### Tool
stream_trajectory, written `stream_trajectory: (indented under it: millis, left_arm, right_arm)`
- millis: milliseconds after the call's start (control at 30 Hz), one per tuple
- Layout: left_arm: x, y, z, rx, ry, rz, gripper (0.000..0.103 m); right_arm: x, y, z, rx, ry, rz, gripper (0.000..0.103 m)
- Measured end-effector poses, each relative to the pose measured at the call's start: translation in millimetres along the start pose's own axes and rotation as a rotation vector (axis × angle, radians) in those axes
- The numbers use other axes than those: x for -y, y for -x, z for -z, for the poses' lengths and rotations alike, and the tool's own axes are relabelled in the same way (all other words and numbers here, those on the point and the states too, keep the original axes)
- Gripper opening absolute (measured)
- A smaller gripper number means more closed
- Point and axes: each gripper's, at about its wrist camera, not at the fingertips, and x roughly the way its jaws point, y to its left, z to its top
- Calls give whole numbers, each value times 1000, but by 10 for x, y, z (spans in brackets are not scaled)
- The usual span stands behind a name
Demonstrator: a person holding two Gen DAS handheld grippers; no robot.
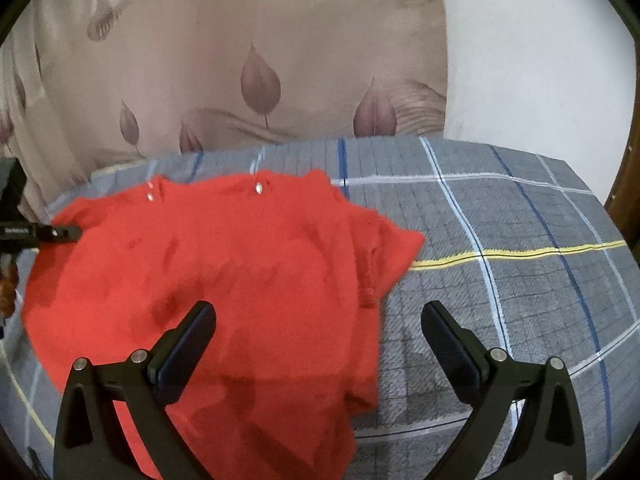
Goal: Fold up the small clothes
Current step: 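Grasp the side edge of the folded sweater with the left tool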
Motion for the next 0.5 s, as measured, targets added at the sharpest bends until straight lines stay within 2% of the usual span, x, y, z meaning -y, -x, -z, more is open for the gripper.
stream_trajectory:
  millis: [133,300,500]
  left_arm:
    - [270,58,-15,17,-74,-113,20]
    - [566,110,18,60,-143,-215,20]
    - [759,116,54,85,-192,-290,20]
  right_arm:
    - [42,36,2,18,-26,-27,103]
    - [29,47,-1,21,-21,-29,103]
    - [51,75,3,34,-34,-38,103]
